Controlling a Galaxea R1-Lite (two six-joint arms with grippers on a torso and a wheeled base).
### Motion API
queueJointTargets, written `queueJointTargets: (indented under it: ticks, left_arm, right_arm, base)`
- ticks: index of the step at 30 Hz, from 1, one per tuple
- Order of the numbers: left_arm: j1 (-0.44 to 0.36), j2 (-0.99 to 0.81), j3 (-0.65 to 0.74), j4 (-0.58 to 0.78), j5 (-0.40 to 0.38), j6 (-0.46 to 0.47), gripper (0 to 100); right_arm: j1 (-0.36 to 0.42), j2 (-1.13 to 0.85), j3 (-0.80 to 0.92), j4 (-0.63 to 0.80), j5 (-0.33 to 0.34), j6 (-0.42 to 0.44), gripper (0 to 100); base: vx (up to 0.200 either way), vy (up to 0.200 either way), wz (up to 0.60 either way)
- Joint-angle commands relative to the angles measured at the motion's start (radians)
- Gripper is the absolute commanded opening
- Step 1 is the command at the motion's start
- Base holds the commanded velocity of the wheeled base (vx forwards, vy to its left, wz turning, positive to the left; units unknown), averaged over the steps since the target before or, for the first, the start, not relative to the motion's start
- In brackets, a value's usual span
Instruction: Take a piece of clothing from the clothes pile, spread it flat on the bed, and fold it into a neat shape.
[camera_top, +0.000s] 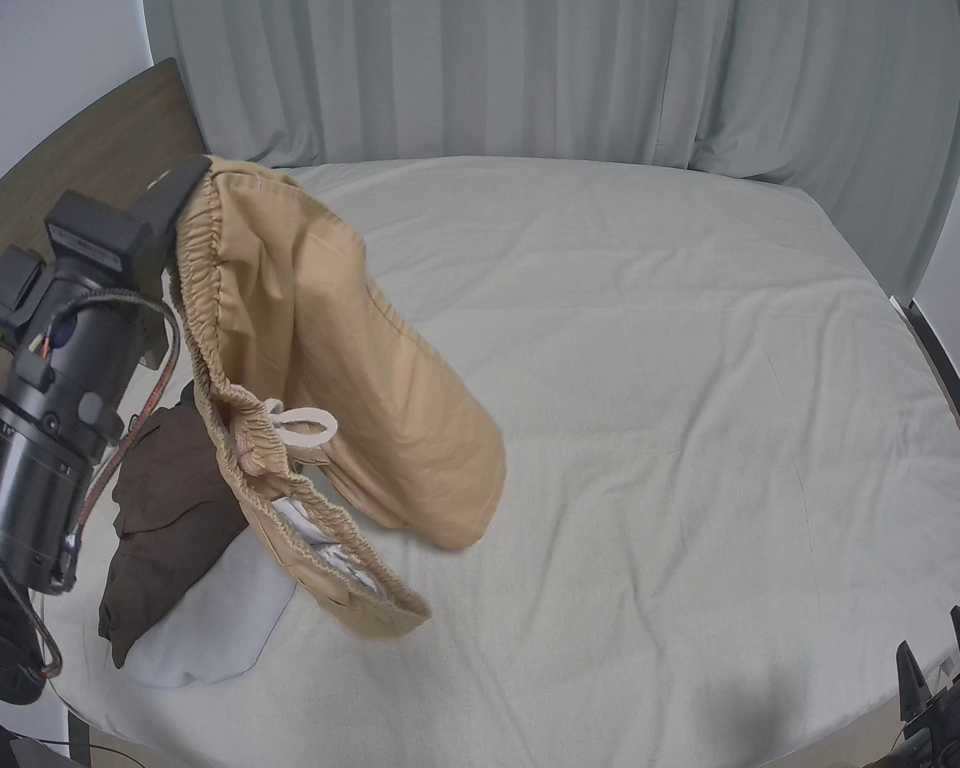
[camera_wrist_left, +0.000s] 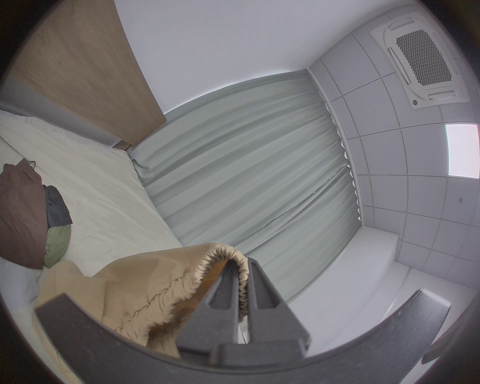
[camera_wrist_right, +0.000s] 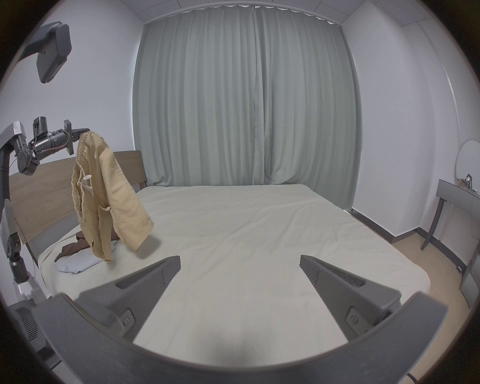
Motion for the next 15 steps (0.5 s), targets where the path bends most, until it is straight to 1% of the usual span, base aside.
queueJointTargets:
  ticks: [1, 6, 10, 15]
  left_arm:
    - [-0.025, -0.048, -0.016, 0.017, -0.001, 0.006, 0]
    - [-0.019, -0.054, 0.03, 0.017, -0.017, 0.008, 0]
    - [0.004, -0.048, 0.128, 0.02, -0.074, 0.008, 0]
    - [0.007, 0.006, 0.229, 0.03, -0.13, 0.008, 0]
  right_arm:
    - [0.0, -0.009, 0.018, 0.0, 0.0, 0.001, 100]
    - [0.0, -0.009, 0.018, 0.0, 0.0, 0.003, 100]
    - [0.0, -0.009, 0.018, 0.0, 0.0, 0.003, 100]
    - [0.0, -0.009, 0.018, 0.0, 0.0, 0.003, 100]
  base:
    - [0.0, 0.0, 0.0]
    - [0.0, 0.0, 0.0]
    - [0.0, 0.0, 0.0]
    - [0.0, 0.0, 0.0]
